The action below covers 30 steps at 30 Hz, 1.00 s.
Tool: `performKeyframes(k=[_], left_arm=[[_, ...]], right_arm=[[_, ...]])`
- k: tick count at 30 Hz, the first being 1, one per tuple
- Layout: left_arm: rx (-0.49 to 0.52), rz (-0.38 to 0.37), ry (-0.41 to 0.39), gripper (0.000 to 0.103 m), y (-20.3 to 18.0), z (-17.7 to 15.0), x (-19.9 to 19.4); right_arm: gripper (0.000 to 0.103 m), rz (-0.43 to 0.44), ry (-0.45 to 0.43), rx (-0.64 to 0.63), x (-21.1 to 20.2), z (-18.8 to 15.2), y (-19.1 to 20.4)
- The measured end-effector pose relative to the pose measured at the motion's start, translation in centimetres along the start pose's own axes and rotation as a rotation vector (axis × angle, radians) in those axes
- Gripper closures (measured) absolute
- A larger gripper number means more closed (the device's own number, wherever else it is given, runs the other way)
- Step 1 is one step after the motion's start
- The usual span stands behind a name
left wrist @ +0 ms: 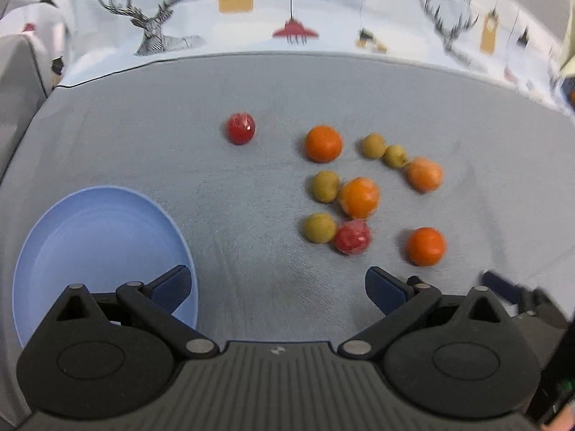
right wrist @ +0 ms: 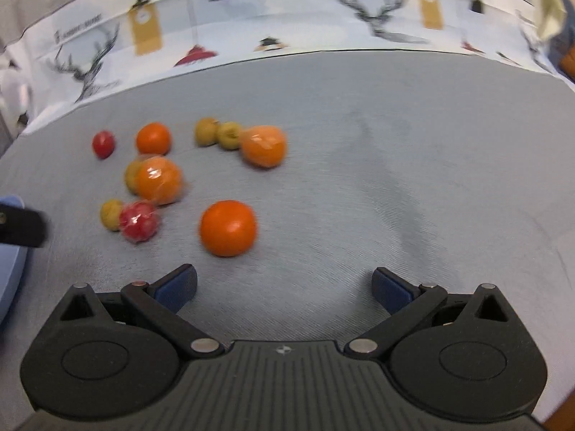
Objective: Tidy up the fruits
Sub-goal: 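Lower both tools toward the fruits, left over a yellow fruit, then grasp a yellow-green fruit with the left tool while the right tool grasps a tangerine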
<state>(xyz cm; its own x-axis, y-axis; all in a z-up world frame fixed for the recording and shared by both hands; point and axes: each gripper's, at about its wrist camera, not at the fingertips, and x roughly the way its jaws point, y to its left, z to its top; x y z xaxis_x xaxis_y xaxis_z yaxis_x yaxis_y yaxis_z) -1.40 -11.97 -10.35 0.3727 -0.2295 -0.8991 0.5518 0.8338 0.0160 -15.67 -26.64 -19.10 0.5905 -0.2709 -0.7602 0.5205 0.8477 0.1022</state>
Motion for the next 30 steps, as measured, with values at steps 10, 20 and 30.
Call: performKeyframes(k=[10, 20, 30], left_arm=[[0.208, 0.045, 0.057, 0.004, -1.8, 2.0, 6.0], [0.283, -0.114, -0.015, 0.063, -2.3, 3.3, 7.5], [0.389, -0.159, -0.078, 0.074, -4.1, 2.6, 7.2]], right_arm=[[0.001, -0.040, -0.062, -0.091, 2.6, 2.2, 1.1], [0.002, -0.044, -0.094, -0.115, 2.8, 2.2, 1.0], [0.066, 0.056, -0.142, -0.239, 1.1, 1.4, 2.9]])
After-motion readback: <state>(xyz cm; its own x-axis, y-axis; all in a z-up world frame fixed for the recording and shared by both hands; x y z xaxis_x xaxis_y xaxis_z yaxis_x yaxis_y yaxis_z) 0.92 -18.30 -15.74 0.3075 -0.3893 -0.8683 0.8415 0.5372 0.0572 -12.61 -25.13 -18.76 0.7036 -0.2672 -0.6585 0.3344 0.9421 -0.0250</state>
